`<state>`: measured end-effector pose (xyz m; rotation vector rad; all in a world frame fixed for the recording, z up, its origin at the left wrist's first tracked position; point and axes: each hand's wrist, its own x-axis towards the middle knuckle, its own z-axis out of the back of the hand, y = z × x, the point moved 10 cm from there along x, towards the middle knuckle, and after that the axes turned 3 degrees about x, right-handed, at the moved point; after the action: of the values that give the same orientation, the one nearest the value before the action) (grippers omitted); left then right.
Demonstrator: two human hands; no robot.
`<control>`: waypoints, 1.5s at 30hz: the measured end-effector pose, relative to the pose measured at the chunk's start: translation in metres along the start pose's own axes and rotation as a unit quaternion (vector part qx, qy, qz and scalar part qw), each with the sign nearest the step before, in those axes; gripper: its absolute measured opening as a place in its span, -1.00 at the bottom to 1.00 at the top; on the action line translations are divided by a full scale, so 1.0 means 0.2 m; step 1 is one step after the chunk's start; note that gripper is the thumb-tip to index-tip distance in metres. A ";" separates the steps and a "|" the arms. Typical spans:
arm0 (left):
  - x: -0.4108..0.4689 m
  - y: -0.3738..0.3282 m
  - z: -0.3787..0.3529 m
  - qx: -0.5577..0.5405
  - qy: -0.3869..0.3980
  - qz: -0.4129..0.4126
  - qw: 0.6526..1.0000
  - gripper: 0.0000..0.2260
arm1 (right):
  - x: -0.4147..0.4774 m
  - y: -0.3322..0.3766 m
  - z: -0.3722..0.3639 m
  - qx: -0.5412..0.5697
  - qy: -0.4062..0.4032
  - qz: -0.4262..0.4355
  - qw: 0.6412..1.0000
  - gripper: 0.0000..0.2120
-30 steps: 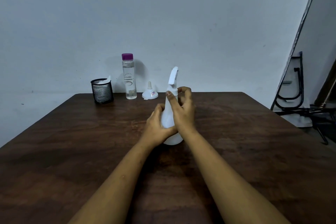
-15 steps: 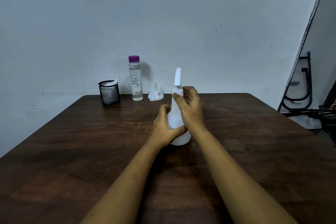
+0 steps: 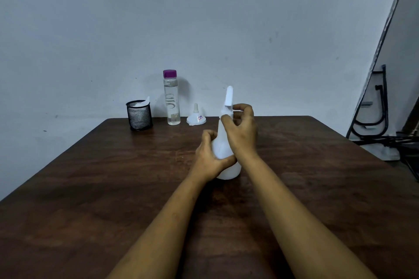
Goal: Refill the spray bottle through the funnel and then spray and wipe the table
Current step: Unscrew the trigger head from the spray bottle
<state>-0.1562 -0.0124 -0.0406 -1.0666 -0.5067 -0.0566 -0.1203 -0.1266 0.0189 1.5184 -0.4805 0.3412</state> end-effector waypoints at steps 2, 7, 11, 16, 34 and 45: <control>0.00 0.00 0.00 -0.003 0.001 0.003 1.000 -0.41 | 0.00 0.00 -0.01 -0.001 0.016 -0.007 1.000 -0.77; 0.00 0.01 0.00 -0.012 0.001 0.006 1.000 -0.38 | 0.03 0.04 -0.03 -0.065 0.032 0.017 0.997 -0.64; 0.01 0.04 -0.01 -0.010 0.004 0.017 1.000 -0.44 | 0.06 0.10 -0.01 -0.095 0.042 0.014 0.994 -0.73; 0.05 0.05 -0.02 -0.003 0.027 0.033 0.999 -0.45 | 0.10 0.23 0.03 -0.079 0.043 0.016 0.996 -0.86; 0.09 0.00 0.01 0.152 0.062 0.087 0.983 -0.36 | 0.33 0.89 0.27 0.026 -0.025 0.099 0.994 -0.72; 0.09 -0.03 0.00 0.233 0.079 0.106 0.963 -0.34 | 0.35 0.91 0.46 0.104 -0.094 0.091 0.986 -0.71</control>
<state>-0.1418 -0.0107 -0.0279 -0.6415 -0.2400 0.1601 -0.1582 -0.2186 0.2099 1.7225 -0.7537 0.4018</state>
